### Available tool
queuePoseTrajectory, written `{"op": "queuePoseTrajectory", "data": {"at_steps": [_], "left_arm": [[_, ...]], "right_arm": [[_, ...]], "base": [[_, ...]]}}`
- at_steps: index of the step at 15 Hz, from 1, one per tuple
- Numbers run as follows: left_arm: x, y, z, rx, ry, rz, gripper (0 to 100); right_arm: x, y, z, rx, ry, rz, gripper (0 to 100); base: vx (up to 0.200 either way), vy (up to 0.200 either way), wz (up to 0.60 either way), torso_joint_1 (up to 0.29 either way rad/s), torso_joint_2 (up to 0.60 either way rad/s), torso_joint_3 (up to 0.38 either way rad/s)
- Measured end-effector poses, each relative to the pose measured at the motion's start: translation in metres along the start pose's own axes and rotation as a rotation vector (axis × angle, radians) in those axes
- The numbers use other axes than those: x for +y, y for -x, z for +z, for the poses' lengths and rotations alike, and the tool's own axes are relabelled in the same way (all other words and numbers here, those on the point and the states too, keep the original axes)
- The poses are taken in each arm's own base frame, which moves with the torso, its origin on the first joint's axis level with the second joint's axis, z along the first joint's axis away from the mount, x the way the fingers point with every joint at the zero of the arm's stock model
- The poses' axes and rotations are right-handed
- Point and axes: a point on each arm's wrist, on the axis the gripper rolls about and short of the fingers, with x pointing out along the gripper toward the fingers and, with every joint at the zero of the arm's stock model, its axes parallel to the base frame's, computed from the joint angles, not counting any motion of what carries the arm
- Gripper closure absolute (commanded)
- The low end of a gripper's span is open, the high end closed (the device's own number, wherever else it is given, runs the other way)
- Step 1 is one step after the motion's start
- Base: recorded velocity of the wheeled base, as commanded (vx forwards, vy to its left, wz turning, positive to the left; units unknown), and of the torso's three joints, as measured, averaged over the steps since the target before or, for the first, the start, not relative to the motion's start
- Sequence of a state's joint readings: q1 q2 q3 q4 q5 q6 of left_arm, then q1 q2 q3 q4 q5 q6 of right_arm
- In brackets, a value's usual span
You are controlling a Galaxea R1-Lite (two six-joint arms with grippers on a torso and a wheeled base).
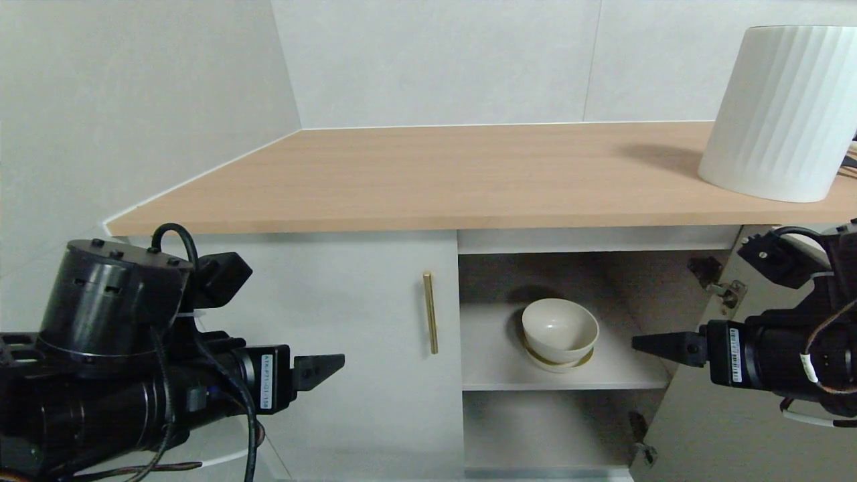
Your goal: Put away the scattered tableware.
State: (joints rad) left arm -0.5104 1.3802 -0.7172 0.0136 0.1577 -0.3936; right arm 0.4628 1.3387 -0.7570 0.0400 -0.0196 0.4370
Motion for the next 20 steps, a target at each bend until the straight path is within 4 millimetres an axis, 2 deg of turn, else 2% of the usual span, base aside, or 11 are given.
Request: {"op": "queuePoseTrajectory", "data": {"at_steps": [15, 20], "left_arm": [[-0.0002, -0.0049, -0.0018, 0.019, -0.002, 0.007, 0], [0.0001, -0.0051, -0.0023, 0.020, -0.003, 0.008, 0]], "right_arm": [[-0.0002, -0.0011, -0.0025, 0.010, 0.004, -0.002, 0], [-0.0006, -0.0012, -0.0034, 0.013, 0.004, -0.004, 0]], "base": [[-0.200, 0.000, 0.00, 0.000, 0.00, 0.002], [0.000, 0.000, 0.00, 0.000, 0.00, 0.000]]}}
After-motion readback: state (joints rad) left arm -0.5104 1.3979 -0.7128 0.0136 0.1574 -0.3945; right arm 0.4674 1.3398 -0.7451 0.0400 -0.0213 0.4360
